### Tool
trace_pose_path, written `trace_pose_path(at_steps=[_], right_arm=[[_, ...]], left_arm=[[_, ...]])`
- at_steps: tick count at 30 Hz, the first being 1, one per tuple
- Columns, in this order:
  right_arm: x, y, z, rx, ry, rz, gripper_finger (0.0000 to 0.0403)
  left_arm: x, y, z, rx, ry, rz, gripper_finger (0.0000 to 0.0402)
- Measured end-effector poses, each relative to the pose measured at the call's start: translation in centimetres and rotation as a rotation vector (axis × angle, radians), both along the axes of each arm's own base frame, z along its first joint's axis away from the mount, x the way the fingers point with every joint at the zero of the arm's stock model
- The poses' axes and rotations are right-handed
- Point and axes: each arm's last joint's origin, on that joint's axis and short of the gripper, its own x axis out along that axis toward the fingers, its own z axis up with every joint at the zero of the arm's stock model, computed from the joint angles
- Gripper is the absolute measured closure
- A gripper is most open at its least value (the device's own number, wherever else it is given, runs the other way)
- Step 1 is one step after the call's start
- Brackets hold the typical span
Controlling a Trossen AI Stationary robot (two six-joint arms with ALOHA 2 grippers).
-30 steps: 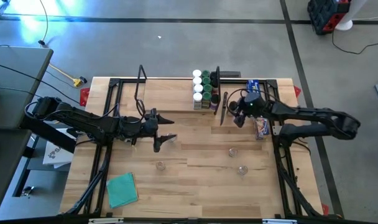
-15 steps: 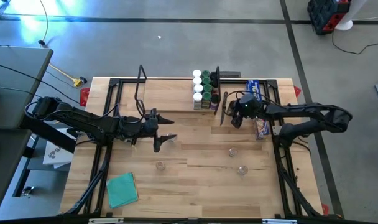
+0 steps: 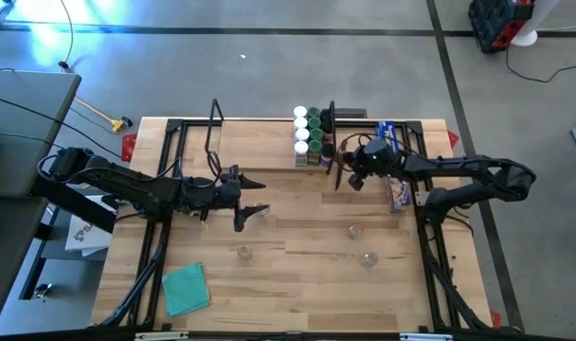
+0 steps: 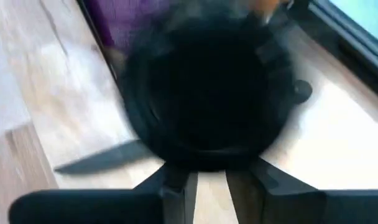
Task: Shelf spices
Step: Adjust the black seasoning bottles on the shelf
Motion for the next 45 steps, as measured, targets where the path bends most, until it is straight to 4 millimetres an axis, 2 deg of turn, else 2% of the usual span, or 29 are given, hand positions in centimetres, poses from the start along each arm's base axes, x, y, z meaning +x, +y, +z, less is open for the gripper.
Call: trace_pose_path(at_steps=[10, 18, 22, 31, 38, 45], right_arm=[[1.0, -0.6, 1.7, -0.024, -0.026, 0.007, 0.0352], [1.1, -0.6, 2.7, 0.028, 0.105, 0.031, 0.0352], [1.3, -1.0, 3.2, 0.057, 0.037, 0.007, 0.0352], [1.0, -3.1, 1.2, 0.086, -0.25, -0.086, 0.0353], [2.1, -3.9, -1.5, 0.18, -0.277, -0.07, 0.0353], [2.4, -4.2, -1.8, 0.169, -0.297, -0.068, 0.0353]], left_arm=[[0.0, 0.0, 0.0, 0.0, 0.0, 0.0, 0.0117], [0.0, 0.0, 0.0, -0.002, 0.001, -0.009, 0.0117], [0.0, 0.0, 0.0, -0.002, 0.001, -0.01, 0.0117], [0.0, 0.0, 0.0, -0.003, 0.0, -0.014, 0.0117], [0.0, 0.0, 0.0, -0.009, -0.001, -0.013, 0.0117], [0.0, 0.0, 0.0, -0.018, -0.001, -0.01, 0.0117]])
